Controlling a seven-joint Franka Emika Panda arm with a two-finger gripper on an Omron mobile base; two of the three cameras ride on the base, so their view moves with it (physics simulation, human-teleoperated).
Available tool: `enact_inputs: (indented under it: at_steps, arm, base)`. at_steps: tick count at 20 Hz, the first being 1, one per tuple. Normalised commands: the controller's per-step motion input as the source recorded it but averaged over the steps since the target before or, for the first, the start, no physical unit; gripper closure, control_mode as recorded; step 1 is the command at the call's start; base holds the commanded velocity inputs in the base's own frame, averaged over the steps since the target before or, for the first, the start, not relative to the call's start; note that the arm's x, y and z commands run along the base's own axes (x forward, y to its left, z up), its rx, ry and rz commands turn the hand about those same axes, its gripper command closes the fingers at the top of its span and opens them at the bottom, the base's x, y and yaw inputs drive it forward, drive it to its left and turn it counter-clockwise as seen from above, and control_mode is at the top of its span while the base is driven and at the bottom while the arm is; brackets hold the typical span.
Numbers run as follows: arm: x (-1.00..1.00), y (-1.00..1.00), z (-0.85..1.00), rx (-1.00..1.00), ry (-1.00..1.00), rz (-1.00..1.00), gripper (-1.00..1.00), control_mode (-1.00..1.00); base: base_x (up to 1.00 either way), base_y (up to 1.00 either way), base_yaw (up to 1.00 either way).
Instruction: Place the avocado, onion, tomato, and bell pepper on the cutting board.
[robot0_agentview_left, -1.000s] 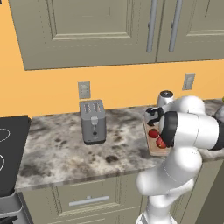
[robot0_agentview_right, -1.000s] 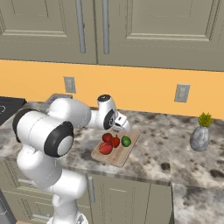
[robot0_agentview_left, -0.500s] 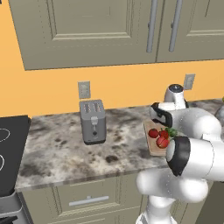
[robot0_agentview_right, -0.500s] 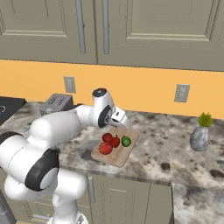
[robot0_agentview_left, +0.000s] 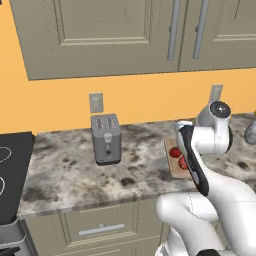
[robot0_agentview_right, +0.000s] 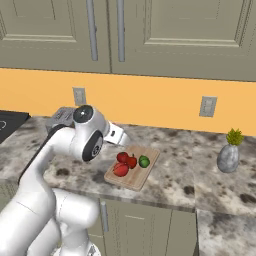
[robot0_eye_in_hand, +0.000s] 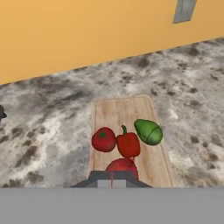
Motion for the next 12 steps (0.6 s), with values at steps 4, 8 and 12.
enact_inputs:
  at_steps: [4,8,12]
  arm:
    - [-1.0,0.82,0.64,-0.03,-0.22,0.09,-1.0,-1.0]
    - [-1.0,0.82,0.57,-0.03,-0.2,0.09,-1.0,-1.0]
    - [-1.0,0.68,0.57,0.0,-0.14,0.13,-1.0,-1.0]
  base:
    - [0.0,0.0,0.0]
    - [0.0,0.0,0.0]
    - [0.0,0.0,0.0]
